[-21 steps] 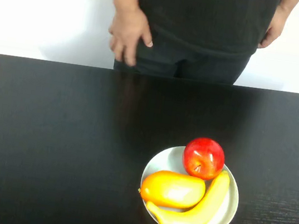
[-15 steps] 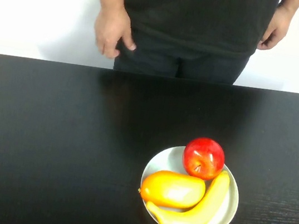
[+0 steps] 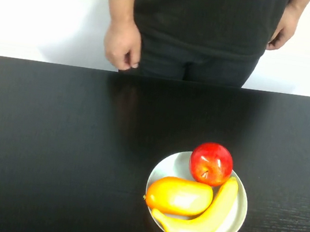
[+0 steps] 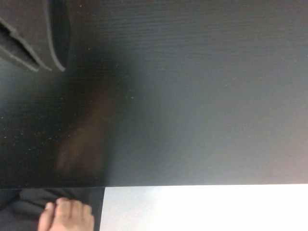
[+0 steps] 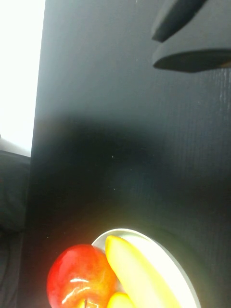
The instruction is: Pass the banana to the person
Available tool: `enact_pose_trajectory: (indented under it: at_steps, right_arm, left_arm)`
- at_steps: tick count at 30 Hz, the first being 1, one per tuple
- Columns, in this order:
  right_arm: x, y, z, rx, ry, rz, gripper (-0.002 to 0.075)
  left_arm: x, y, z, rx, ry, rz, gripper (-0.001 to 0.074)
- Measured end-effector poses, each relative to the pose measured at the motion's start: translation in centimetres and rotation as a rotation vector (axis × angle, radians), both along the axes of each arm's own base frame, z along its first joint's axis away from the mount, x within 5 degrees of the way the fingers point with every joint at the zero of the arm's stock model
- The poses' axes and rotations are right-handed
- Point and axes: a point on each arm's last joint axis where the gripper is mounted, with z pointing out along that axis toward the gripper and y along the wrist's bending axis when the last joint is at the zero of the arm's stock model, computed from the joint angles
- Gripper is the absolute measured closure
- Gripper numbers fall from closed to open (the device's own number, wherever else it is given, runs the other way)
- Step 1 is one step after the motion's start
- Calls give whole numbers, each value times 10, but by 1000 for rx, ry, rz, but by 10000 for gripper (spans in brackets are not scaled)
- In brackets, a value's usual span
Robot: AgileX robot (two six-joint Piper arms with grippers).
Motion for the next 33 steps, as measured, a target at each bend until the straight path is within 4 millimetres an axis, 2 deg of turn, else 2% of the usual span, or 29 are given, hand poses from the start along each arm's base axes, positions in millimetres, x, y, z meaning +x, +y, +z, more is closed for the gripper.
enact_pose_trajectory:
  at_steps: [21, 23, 27, 33]
  right_arm:
    - [1, 1, 3, 39, -31, 5, 735]
    - [1, 3, 7, 127, -62, 11, 735]
    - [1, 8, 14, 454, -104, 13, 735]
    - [2, 4, 27, 760, -214, -25, 735]
  left_arm:
    - [0, 0, 0, 0, 0, 0, 738]
    - [0, 0, 0, 0, 0, 0, 738]
    - [0, 0, 0, 0, 0, 0, 738]
    - [0, 0, 0, 0, 0, 0, 738]
